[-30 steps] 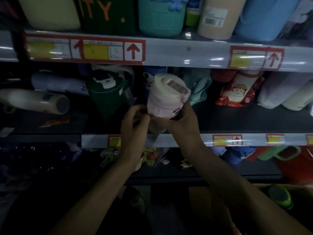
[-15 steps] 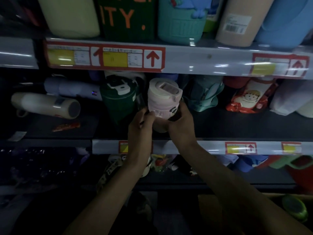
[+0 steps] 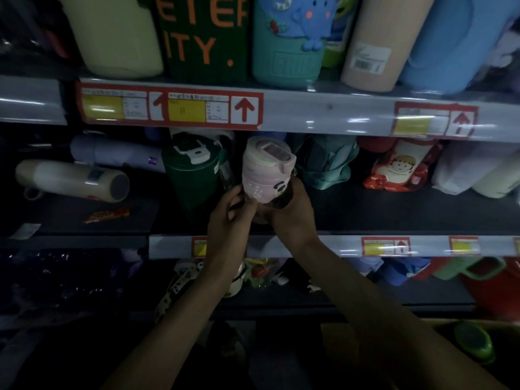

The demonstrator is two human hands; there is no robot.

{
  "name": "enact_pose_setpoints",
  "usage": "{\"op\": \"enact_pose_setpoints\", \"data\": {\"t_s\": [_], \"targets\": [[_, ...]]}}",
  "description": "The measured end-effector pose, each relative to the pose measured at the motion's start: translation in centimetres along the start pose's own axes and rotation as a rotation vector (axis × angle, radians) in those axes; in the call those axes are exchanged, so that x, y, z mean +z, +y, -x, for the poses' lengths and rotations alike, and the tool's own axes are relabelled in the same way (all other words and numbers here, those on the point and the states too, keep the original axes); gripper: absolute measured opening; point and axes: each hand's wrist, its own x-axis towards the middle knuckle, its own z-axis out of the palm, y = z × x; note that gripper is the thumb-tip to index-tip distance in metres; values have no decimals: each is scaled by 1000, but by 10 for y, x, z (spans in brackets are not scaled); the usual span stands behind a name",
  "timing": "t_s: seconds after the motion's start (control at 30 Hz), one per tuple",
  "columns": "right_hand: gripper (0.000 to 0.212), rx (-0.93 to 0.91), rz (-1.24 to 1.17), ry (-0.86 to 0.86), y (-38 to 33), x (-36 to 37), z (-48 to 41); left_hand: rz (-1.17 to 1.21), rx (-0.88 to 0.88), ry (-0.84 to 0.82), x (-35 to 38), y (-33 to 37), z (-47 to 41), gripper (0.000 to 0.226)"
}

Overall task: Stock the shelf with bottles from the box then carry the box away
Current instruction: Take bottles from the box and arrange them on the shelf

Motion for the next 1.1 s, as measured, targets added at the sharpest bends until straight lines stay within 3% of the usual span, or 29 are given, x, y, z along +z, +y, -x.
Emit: {"op": "enact_pose_setpoints", "data": {"t_s": [0.13,0.33,0.57,0.8,0.97,1.1], "targets": [[85,23,82,-54,-1,-23,-1,-127,-6,-41,-3,5,7,43],[84,74,245,-178,-6,-86,18,-226,-66,-43,-4,4,30,26],[79,-17,631,-148,-24,-198,71,-428,26,-321,46,-19,81,33],[69,156,788,-162,-36,-310,136,-622,244,-544,113,-5,117,33],[87,161,955,-117,-32,-365,177,-726,276,-741,159,7,140,47],[74,218,1125,-180,-34,-403,212,-799,372,-852,194,-3,156,48]]}}
